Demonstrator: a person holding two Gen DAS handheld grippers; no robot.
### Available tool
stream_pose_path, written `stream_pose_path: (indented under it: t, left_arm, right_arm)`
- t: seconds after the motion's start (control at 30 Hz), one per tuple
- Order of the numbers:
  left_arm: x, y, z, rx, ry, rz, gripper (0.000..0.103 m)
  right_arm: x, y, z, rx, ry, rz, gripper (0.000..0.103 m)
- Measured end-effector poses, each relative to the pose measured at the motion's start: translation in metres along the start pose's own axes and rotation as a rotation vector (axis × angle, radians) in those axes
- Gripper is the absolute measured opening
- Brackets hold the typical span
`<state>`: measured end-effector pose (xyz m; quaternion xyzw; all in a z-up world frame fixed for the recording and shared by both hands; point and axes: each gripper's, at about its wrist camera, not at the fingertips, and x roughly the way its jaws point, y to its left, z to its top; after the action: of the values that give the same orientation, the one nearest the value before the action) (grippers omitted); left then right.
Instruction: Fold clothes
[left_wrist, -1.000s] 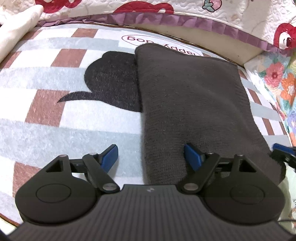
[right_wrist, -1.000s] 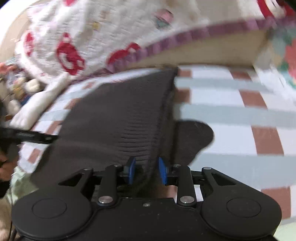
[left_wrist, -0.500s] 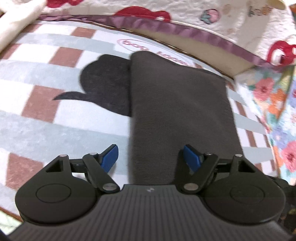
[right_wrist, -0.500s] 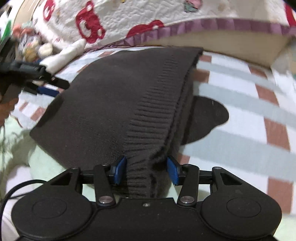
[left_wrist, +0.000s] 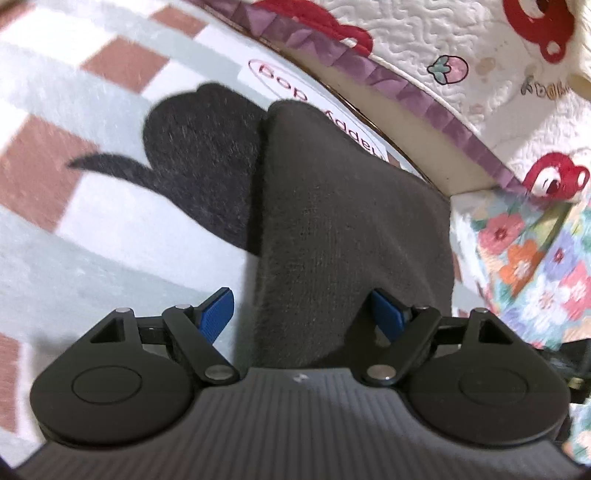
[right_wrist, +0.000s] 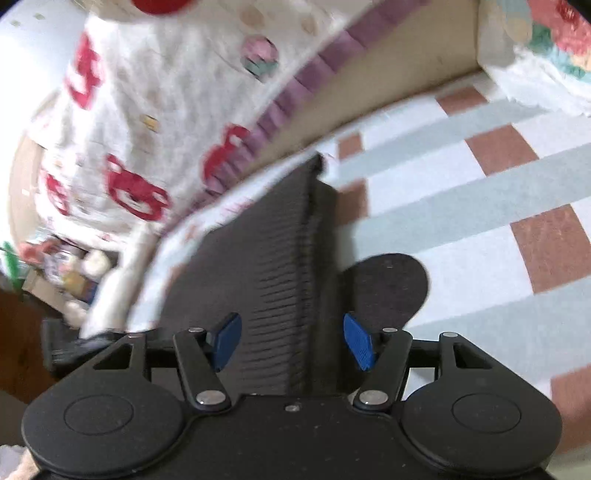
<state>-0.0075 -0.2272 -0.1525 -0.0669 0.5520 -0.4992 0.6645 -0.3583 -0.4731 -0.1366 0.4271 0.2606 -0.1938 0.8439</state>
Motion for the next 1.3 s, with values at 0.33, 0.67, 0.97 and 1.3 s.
stream_pose_path:
  t: [0.33, 0.67, 0.97, 1.3]
  left_arm:
    - [0.011, -0.007, 0.011, 0.034, 0.057, -0.024, 0.056]
    - [0.016, -0.001, 0.013, 0.008, 0.060, -0.068, 0.061]
    - [0.012, -0.026, 0.014, 0.174, 0.011, 0.009, 0.040]
    - [-0.044, -0.050, 0.023, 0.360, -0.213, 0.158, 0.035]
  right_arm:
    - [0.046, -0.018, 0.023, 0.036, 0.104, 0.045, 0.066]
    - [0.082, 0.002, 0.030, -0.116, 0.368, 0.060, 0.070]
    - [0.080, 0.034, 0.027, -0.114, 0.113, 0.073, 0.030]
    - [0.047, 0.159, 0.047, -0.387, 0.009, 0.055, 0.027]
